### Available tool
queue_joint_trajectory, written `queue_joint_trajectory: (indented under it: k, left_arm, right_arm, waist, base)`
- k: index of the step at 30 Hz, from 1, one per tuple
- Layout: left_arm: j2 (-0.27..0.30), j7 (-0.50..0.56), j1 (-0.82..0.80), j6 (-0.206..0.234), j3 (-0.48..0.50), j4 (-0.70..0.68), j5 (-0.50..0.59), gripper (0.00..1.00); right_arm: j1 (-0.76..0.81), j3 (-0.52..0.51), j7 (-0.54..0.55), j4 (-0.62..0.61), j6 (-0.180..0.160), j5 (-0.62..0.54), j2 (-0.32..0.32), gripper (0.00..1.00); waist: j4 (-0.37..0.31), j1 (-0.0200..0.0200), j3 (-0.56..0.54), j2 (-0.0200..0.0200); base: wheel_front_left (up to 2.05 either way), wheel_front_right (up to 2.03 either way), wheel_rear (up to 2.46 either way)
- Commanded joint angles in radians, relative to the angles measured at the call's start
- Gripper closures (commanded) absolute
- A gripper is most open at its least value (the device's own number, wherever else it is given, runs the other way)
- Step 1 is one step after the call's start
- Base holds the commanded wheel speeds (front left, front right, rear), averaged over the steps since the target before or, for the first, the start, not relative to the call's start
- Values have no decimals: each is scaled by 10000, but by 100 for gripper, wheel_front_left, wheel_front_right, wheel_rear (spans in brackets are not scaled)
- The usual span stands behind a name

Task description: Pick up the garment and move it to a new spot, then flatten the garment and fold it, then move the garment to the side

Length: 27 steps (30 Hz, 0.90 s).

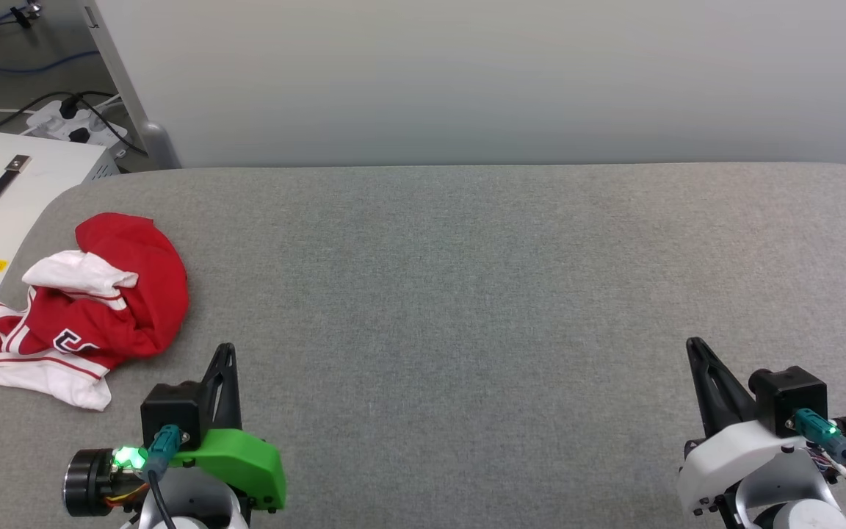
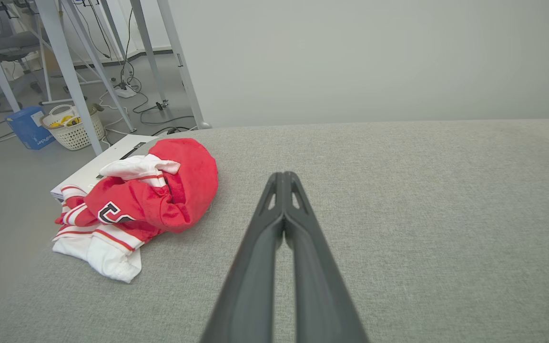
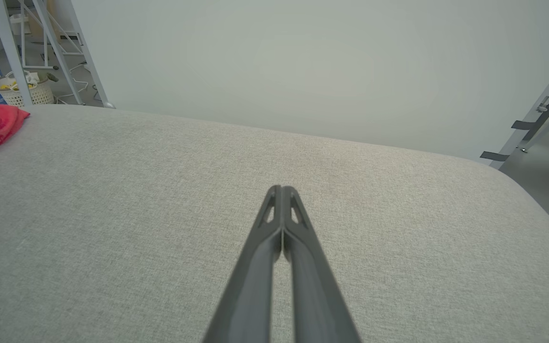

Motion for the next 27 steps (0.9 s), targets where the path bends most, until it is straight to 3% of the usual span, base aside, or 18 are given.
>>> queue_joint_trajectory:
  k: [1,19,20,21,22,23,27]
  left_arm:
    - [-43,-7,-178,1,16,-24,85,100]
    - [-43,-7,-178,1,16,-24,85,100]
    - [0,-1,0,1,0,0,-1,0]
    - [2,-2,6,1,-2,2,-3,0]
    - [2,-4,11,2,-2,4,-4,100]
    - [2,-3,11,1,-4,4,-4,0]
    - [1,-71,6,45,-15,-1,-49,0]
  right_arm:
    - [-165,3,26,-47,-9,-95,17,100]
    - [-165,3,26,-47,-9,-95,17,100]
    - [0,-2,-1,0,0,1,0,0]
    - [3,-3,-4,2,0,9,0,0]
    - [4,-3,-6,7,0,11,0,100]
    - [4,-5,-4,6,0,10,0,0]
    - [-6,-30,-72,-2,0,80,0,0]
  waist:
    - [0,0,0,0]
    - [0,0,0,0]
    - [0,0,0,0]
    - [0,0,0,0]
    - [0,0,0,0]
    - [0,0,0,0]
    - [0,0,7,0]
  base:
    - [0,0,0]
    - [0,0,0]
    - [0,0,0]
    - [0,0,0]
    - [0,0,0]
    - [0,0,0]
    - [0,0,0]
